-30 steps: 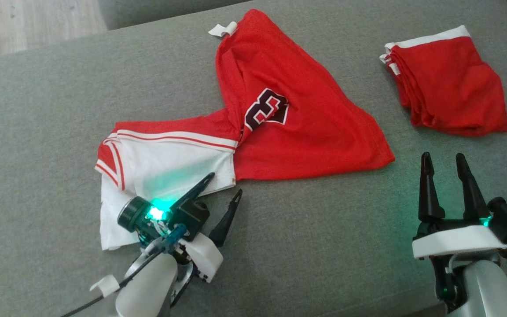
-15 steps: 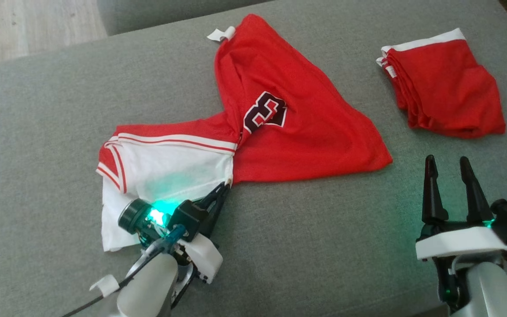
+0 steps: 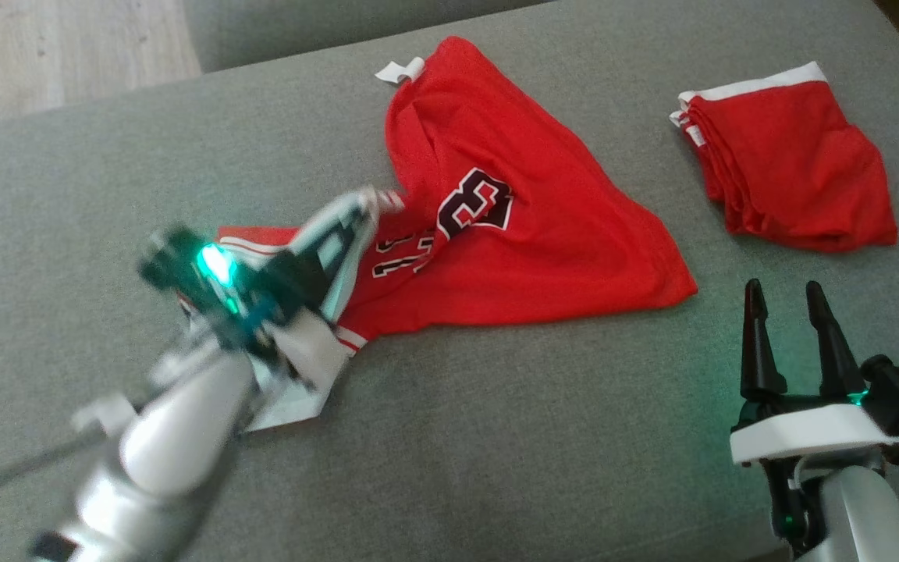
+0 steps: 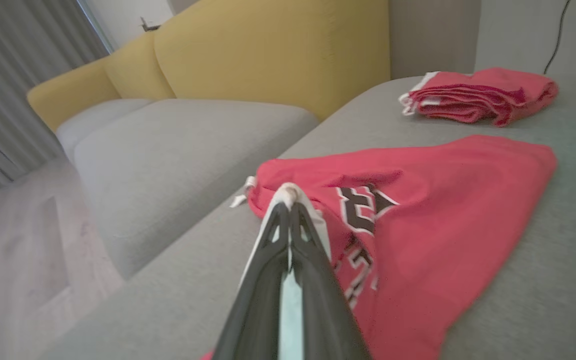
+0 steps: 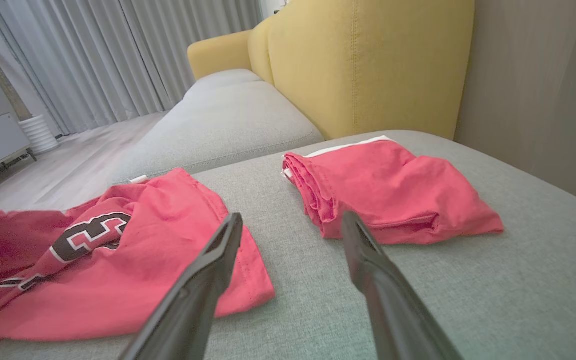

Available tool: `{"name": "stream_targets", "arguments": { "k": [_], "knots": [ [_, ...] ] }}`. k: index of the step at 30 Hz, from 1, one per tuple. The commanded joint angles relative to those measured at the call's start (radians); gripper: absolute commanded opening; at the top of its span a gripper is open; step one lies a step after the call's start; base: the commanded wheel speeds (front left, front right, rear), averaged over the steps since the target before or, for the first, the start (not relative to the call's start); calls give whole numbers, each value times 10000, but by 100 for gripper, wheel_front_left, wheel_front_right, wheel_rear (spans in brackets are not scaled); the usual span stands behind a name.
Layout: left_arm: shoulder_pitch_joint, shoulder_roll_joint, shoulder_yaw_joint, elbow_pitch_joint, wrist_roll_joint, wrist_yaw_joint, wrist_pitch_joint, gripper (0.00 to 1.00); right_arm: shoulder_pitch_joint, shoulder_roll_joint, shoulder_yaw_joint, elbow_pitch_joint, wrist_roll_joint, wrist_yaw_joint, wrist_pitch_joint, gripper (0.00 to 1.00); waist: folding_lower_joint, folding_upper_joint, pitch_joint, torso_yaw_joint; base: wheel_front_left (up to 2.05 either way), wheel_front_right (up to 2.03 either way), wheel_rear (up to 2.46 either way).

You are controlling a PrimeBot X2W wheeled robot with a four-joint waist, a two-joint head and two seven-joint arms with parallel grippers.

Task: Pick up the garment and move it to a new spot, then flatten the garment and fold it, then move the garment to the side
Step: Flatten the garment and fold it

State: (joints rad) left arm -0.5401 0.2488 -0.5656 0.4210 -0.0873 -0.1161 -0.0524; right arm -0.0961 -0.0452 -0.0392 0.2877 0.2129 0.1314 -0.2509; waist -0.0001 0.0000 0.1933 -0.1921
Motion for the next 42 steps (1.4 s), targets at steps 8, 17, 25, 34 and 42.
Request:
{"name": "stream_targets", "arguments": {
  "k": [8,17,25,34,42],
  "knots": [
    [-3101,2216,-502,-742,-441,-139,1753,0,-500,-51,698,-381,400,-7,-109,100,1,0,588,-436,0,0,0],
    [-6087,4241,-2526,814,-1925,-144,2558,0,-790,-51,1162,-501,948,-7,-109,100,1,0,1493,-1259,0,0,0],
    [-8237,4979,-3492,2569,-2560,-144,2691,0,-1026,-51,1410,-626,1266,-7,-109,100,1,0,2340,-1818,0,0,0],
    [-9722,4428,-3134,4559,-2034,1221,1116,100,-1167,-51,1595,-720,1244,-7,-109,100,1,0,2673,-1919,0,0,0],
    [-9347,3262,-3046,5370,-2428,1347,-611,100,-1252,-51,1452,-632,954,-7,-109,100,1,0,2447,-1312,0,0,0]
  ]
}}
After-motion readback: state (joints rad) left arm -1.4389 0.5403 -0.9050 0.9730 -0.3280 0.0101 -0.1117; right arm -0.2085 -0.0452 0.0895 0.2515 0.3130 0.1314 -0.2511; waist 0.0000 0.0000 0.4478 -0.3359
